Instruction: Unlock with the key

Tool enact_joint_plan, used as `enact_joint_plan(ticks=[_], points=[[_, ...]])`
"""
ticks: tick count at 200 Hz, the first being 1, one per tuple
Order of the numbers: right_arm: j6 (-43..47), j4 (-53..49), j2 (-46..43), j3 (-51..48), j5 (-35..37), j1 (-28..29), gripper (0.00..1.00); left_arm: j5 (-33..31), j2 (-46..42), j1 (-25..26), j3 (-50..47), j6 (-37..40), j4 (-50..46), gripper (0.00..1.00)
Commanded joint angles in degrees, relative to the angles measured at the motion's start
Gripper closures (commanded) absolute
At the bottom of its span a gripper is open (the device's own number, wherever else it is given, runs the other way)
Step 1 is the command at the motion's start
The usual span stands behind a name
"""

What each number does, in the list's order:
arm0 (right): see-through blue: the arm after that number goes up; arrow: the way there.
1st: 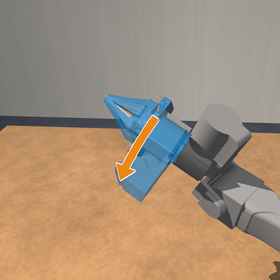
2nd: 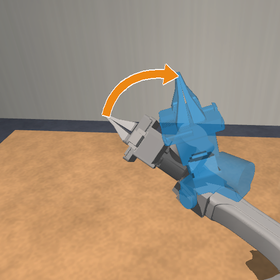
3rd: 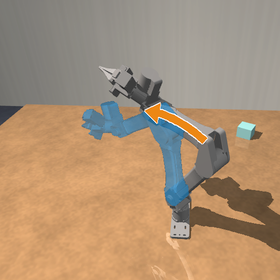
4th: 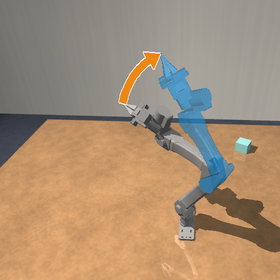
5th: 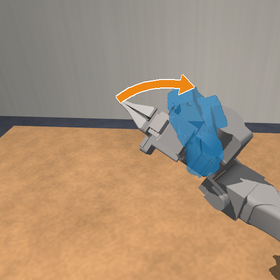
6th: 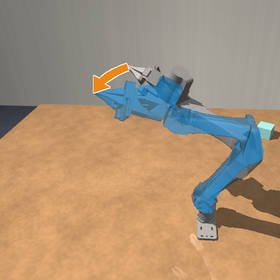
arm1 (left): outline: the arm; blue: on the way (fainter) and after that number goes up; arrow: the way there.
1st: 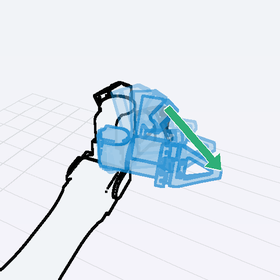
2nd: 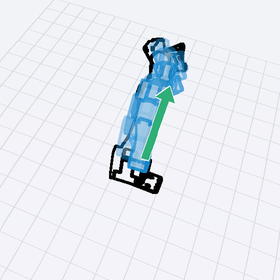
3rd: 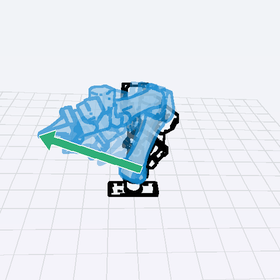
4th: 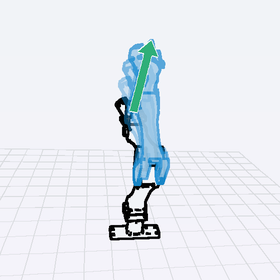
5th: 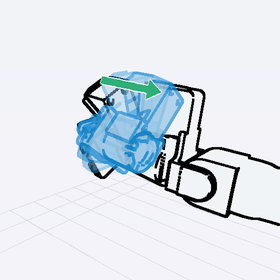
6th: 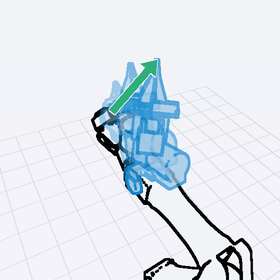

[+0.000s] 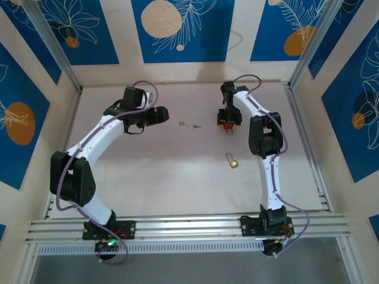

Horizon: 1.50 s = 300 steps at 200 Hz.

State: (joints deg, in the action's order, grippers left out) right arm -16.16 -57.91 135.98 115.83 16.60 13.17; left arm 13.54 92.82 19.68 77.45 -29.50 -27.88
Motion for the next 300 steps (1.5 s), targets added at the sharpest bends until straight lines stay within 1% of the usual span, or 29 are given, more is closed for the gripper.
enact_joint_plan(ticks=[1, 23, 72, 94, 130, 183, 215, 250, 283, 300], points=[[-0.5, -0.5, -0.1, 0.8, 1.1, 0.4, 0.46, 1.6, -0.8, 0.5, -1.0, 0.2, 1.3, 0.2], [-0.1, 1.0, -0.8, -0.6, 1.0, 0.4, 0.48, 1.0, -0.9, 0.4, -0.6, 0.7, 0.9, 0.2], [-0.4, 4.0, -5.1, -4.3, 1.2, 0.6, 0.49, -0.5, -1.4, 0.3, -0.8, 1.5, 0.9, 0.19], [-1.1, 5.5, -6.7, -5.9, 2.4, 0.9, 0.5, -1.0, -1.3, 0.3, -0.8, 1.6, 0.9, 0.19], [-1.3, 6.6, -6.8, -7.0, 2.9, 1.2, 0.55, -1.1, -1.3, 0.2, -1.0, 1.8, 1.1, 0.19], [-1.3, 7.1, -8.4, -7.8, 3.5, 1.9, 0.56, -1.1, -1.2, 0.1, -1.0, 1.7, 1.1, 0.19], [-1.5, 8.0, -11.5, -10.2, 3.7, 3.1, 0.56, -1.1, -1.1, -0.2, -1.1, 1.6, 1.2, 0.19], [-2.3, 7.8, -15.3, -13.4, 3.9, 6.7, 0.56, -1.7, -0.8, -0.5, -1.2, 1.8, 1.2, 0.19], [-4.1, 7.6, -18.8, -18.0, 5.6, 13.3, 0.56, -2.8, -0.5, -1.4, -1.2, 1.9, 0.9, 0.19], [-6.0, 8.3, -20.6, -21.2, 4.6, 17.3, 0.56, -3.0, -0.4, -2.1, -1.2, 1.8, 0.8, 0.19]])
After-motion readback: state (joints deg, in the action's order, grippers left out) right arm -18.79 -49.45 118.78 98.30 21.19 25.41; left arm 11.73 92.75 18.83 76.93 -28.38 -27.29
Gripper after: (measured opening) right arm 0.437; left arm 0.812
